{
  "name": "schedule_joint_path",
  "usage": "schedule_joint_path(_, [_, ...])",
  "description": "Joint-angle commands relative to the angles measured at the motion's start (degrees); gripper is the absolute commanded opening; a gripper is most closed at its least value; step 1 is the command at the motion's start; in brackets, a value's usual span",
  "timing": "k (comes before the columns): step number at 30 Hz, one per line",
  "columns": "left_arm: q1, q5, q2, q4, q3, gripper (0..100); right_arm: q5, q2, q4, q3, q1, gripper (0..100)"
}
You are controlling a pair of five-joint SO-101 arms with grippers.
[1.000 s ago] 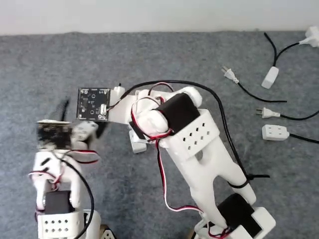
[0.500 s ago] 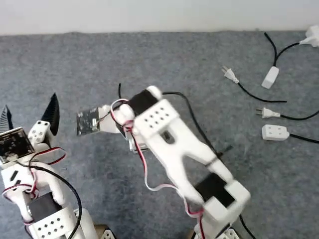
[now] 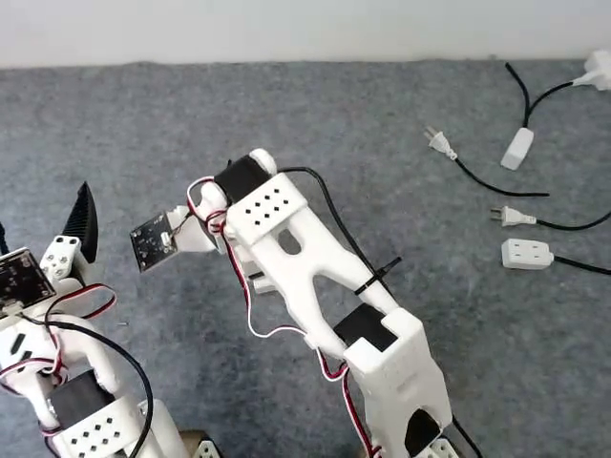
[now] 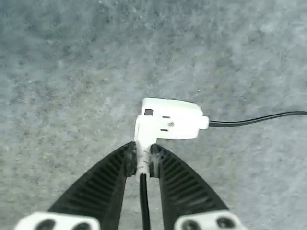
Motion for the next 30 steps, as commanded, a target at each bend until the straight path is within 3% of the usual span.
schedule_joint_path(1, [-0.2,0.4,-0.6,-3.0,-1.1,40,1.2,-0.2,2.1,-3.5,-0.4,0.9])
schedule_joint_path(30, [-0.4,0.4,-0.6,-3.0,-0.7,40,7.2,5.8,2.2,-8.7,5.8,0.9])
